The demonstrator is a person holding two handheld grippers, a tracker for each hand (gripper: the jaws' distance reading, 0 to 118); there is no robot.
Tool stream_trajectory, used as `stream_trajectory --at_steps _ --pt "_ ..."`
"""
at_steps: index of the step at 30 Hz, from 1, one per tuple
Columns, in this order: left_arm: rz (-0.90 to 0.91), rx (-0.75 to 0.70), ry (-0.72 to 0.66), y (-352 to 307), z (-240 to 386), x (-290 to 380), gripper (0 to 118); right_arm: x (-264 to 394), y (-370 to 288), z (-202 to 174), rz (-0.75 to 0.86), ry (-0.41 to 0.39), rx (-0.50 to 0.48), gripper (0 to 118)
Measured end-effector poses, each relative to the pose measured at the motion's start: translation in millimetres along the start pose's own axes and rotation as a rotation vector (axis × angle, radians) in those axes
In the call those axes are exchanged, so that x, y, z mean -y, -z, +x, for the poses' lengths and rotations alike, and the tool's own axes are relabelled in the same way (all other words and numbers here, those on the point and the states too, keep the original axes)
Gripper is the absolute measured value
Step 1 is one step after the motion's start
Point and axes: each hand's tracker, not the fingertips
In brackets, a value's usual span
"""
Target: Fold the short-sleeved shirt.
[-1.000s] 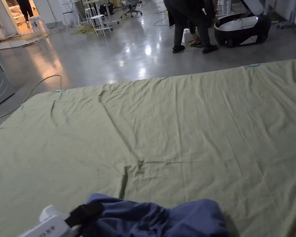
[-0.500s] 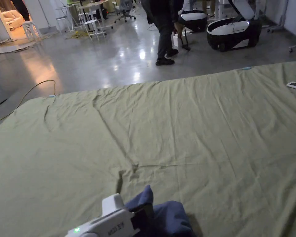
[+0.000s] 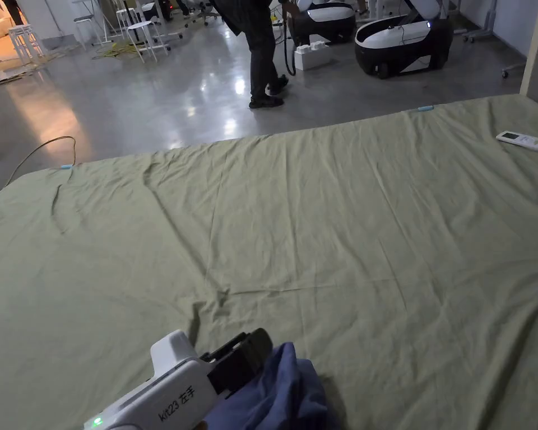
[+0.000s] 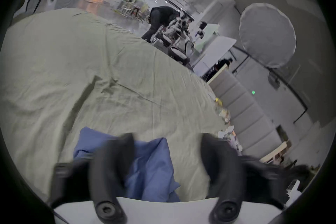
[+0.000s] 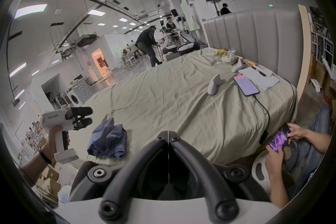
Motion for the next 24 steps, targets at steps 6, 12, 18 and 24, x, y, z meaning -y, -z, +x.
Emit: stream_trajectory --at_steps 6,12,18,24 --pt "-0.292 -0.034 0.015 70 -18 70 0 -1 4 -18 -0.019 -0.049 -0.019 0" --pt "-0.29 -0.086 0.102 87 -10 91 0 5 16 -35 -0.072 -0.074 -0.053 0" --pt "-0.221 -0.025 0.005 60 -11 67 0 14 65 -68 -0.202 -0.076 -0.196 0" --pt "-0.026 0.011 0.064 -29 -15 13 0 6 180 -139 -0.281 -0.085 -0.394 0"
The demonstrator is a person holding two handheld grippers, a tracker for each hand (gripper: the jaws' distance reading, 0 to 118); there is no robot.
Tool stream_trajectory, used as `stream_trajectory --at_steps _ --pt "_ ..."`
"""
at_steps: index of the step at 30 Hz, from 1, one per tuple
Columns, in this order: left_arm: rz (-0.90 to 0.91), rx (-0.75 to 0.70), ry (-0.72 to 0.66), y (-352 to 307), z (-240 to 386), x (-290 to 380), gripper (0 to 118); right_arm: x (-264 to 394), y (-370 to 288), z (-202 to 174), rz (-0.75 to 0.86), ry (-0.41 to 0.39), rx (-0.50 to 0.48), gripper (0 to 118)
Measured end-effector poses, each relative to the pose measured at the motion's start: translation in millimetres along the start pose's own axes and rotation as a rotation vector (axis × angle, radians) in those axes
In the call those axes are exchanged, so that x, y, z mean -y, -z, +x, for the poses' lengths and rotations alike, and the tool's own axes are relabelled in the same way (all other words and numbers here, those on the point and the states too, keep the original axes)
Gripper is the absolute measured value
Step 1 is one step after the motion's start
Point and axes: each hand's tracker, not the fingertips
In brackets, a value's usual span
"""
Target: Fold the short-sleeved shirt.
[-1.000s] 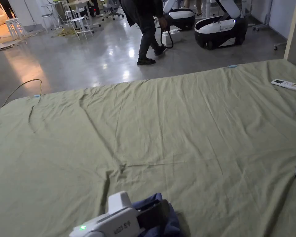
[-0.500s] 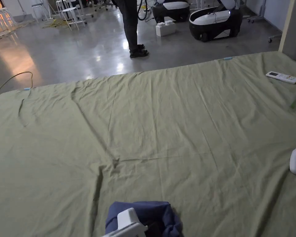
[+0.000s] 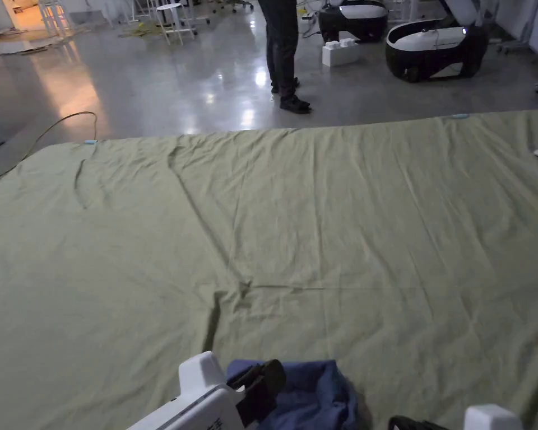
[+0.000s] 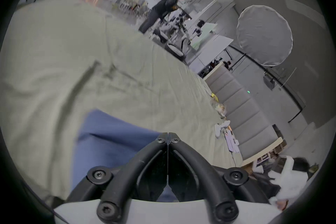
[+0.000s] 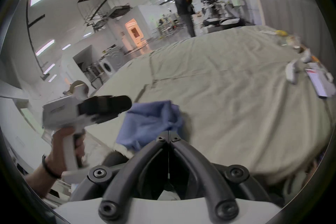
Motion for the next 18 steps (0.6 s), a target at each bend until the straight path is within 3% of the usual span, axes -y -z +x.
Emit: stream_trajectory --at_steps 4,6,8,10,11,14,18 --pt "-0.016 -0.057 -0.028 -31 -28 -13 0 -26 84 -9 -0.114 0.038 -0.059 0" --pt "-0.041 -0.08 -0.064 -33 -45 -12 9 -21 122 -8 -0.241 -0.013 0.046 0" --pt "-0.077 -0.094 -0.044 -32 -55 -11 41 -8 142 -2 -0.368 -0.064 0.18 0" --pt "-0.11 -0.127 -0.006 -25 -61 -9 88 3 147 9 -0.383 -0.036 0.167 0" --pt "-0.116 -0.119 -0.008 -21 -65 -9 99 3 146 14 -0.345 -0.005 0.143 0" --pt "-0.161 -0.022 -0.085 -2 -85 -12 102 2 146 16 -0.354 0.011 0.139 0" --pt "-0.307 0.061 -0.156 41 -105 -10 102 4 147 12 -0.356 -0.054 0.144 0"
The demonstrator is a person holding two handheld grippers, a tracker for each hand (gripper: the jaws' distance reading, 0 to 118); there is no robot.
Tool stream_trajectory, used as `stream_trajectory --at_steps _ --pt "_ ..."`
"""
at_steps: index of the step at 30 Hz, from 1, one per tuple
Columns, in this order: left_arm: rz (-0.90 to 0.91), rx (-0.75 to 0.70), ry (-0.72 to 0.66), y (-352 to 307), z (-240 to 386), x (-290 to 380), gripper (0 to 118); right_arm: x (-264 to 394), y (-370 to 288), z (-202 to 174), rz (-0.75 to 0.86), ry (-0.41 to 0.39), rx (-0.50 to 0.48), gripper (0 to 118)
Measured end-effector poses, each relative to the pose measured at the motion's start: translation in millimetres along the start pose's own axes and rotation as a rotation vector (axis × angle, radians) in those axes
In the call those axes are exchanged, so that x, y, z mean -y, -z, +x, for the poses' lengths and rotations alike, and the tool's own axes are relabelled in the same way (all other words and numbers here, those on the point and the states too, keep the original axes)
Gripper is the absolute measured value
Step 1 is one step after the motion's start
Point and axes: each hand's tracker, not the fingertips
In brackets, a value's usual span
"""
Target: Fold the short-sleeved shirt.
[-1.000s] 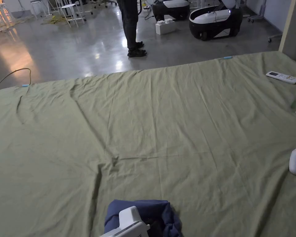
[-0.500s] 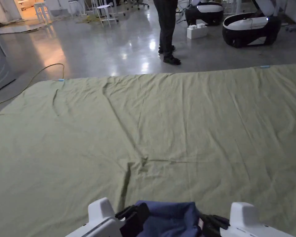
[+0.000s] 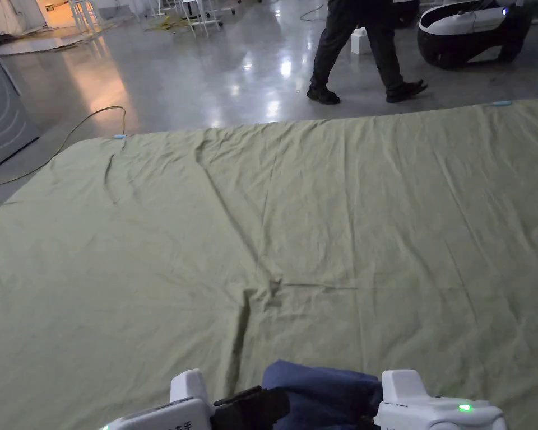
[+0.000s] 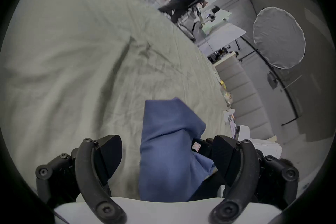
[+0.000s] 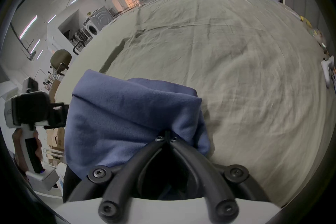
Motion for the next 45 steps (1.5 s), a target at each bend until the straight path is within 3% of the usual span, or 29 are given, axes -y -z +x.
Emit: stream_trajectory --at_steps 4,5,6,7,8,9,12,14,16,19,23,27,29,30,31,32,34,36,39,41,43,45 --pt "-0.111 0.04 -0.02 34 -13 -2 99 4 0 7 0.018 0.045 -0.027 0" --pt "-0.124 0.078 -0.011 37 -11 -4 91 5 0 8 0.022 0.055 -0.034 0" --pt "-0.131 0.099 -0.011 38 -6 -5 73 5 0 9 0.022 0.06 -0.038 0" --pt "-0.112 0.075 -0.014 38 -3 -7 45 5 0 10 0.023 0.064 -0.042 0" --pt "-0.131 0.057 -0.01 43 1 -7 39 5 0 9 0.021 0.066 -0.041 0" --pt "-0.156 -0.02 0.022 49 4 -8 39 4 0 9 0.019 0.069 -0.039 0" --pt "-0.152 -0.068 0.021 49 13 -12 34 4 -12 12 0.052 0.075 -0.082 0" --pt "-0.126 -0.075 0.019 31 23 -19 31 15 -38 13 0.237 0.068 -0.148 0" --pt "-0.065 0.0 0.043 -1 23 -34 30 20 -61 15 0.267 0.1 -0.181 0" --pt "0.004 -0.102 0.071 -59 7 -70 30 28 -87 21 0.259 0.142 -0.173 0" --pt "0.026 -0.39 0.069 -142 -57 -132 31 43 -103 26 0.265 0.237 -0.163 0" --pt "-0.042 -0.726 0.067 -159 -98 -160 31 42 -97 9 0.278 0.267 -0.218 0" --pt "0.011 -0.729 -0.012 -159 -115 -164 40 39 -92 3 0.265 0.265 -0.235 0" --pt "0.033 -0.704 -0.119 -156 -122 -162 55 37 -91 -1 0.248 0.249 -0.242 0" --pt "0.046 -0.774 -0.116 -153 -142 -170 77 36 -93 -3 0.235 0.215 -0.238 0" --pt "0.035 -0.869 -0.053 -153 -140 -175 86 35 -99 -6 0.233 0.148 -0.206 0" --pt "0.039 -0.956 0.133 -170 -118 -178 87 37 -105 1 0.252 0.054 -0.178 0" --pt "0.105 -0.999 0.334 -188 -72 -180 87 37 -111 9 0.266 0.065 -0.162 0" --pt "0.287 -0.872 0.472 -228 10 -159 87 29 -141 9 0.441 0.143 -0.062 0" --pt "0.4 -0.667 0.463 -250 60 -138 87 19 -168 11 0.541 0.186 -0.092 0" --pt "0.506 -0.537 0.532 -266 111 -107 87 15 -200 10 0.643 0.163 -0.081 0" --pt "0.623 -0.529 0.639 -268 158 -67 87 12 -237 11 0.73 0.084 -0.019 0"
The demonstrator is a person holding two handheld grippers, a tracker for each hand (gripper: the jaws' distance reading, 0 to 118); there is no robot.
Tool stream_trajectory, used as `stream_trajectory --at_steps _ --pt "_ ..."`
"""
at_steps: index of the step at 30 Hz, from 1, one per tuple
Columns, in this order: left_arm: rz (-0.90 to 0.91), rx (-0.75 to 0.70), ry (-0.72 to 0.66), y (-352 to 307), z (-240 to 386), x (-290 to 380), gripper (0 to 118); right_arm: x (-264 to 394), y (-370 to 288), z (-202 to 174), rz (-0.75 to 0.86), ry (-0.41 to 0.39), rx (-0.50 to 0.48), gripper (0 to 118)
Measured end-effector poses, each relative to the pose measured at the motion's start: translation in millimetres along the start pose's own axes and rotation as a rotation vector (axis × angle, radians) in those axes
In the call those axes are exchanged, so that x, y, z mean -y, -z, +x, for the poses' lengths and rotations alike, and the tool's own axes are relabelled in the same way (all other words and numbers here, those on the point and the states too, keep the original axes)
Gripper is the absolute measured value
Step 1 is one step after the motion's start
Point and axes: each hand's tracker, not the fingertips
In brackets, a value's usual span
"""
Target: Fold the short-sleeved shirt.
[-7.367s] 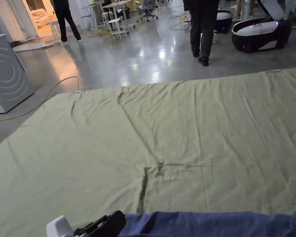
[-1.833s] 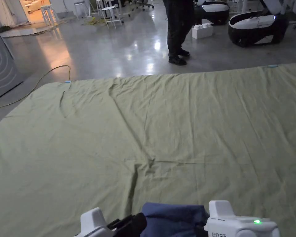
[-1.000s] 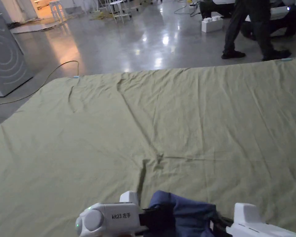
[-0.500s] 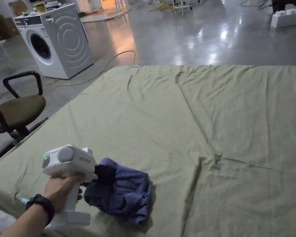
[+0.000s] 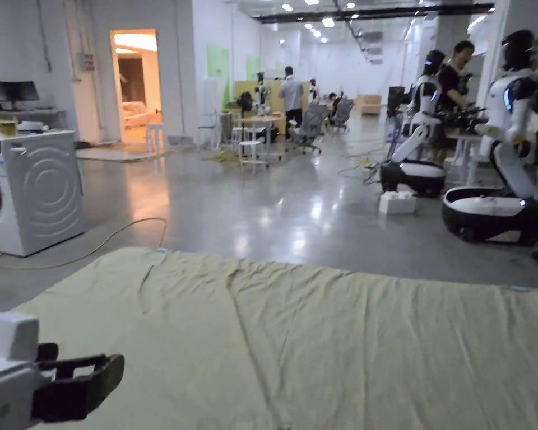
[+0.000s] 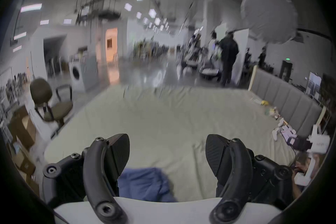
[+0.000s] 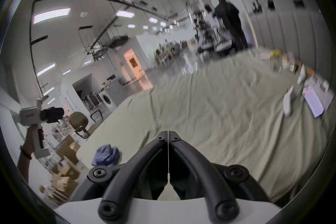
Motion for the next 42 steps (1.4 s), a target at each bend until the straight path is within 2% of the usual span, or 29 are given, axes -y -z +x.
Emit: stream_trajectory --at_steps 2,5,7,8,10,12,13,14,15,16,17,18,20,26,35,42 --pt "0.095 -0.073 0.053 -29 47 1 87 -18 -23 -3 0.074 -0.077 0.04 0" --pt "0.235 -0.106 0.106 -58 107 16 86 -37 -50 2 0.176 -0.125 0.059 0" --pt "0.411 -0.1 0.107 -62 125 37 83 -44 -66 3 0.214 -0.185 0.055 0" --pt "0.468 -0.038 0.088 -67 134 44 83 -47 -75 3 0.242 -0.218 0.063 0" --pt "0.447 0.019 0.084 -73 156 46 79 -49 -88 1 0.261 -0.231 0.076 0" --pt "0.392 -0.034 0.092 -71 174 46 67 -48 -101 1 0.293 -0.249 0.081 0" --pt "0.366 -0.032 0.086 -70 177 48 46 -47 -102 1 0.294 -0.257 0.086 0" --pt "0.358 -0.016 0.074 -73 182 48 20 -46 -106 1 0.296 -0.276 0.095 0" --pt "0.337 0.0 0.045 -74 183 50 6 -44 -110 1 0.299 -0.334 0.112 0" --pt "0.327 0.002 0.052 -75 183 50 5 -43 -113 -1 0.303 -0.38 0.127 0" --pt "0.321 0.002 0.075 -76 183 49 5 -44 -115 -4 0.324 -0.466 0.144 0" --pt "0.298 0.017 0.115 -79 182 49 3 -42 -116 -4 0.301 -0.481 0.173 0" --pt "0.279 -0.052 0.151 -82 186 49 3 -39 -114 -5 0.299 -0.516 0.225 0" --pt "0.292 -0.021 0.095 -89 181 49 3 -37 -105 -4 0.288 -0.423 0.179 0" --pt "0.292 -0.005 0.06 -91 172 50 3 -38 -103 -7 0.278 -0.404 0.155 0" --pt "0.275 0.013 0.065 -89 176 51 3 -38 -103 -5 0.281 -0.341 0.136 0"
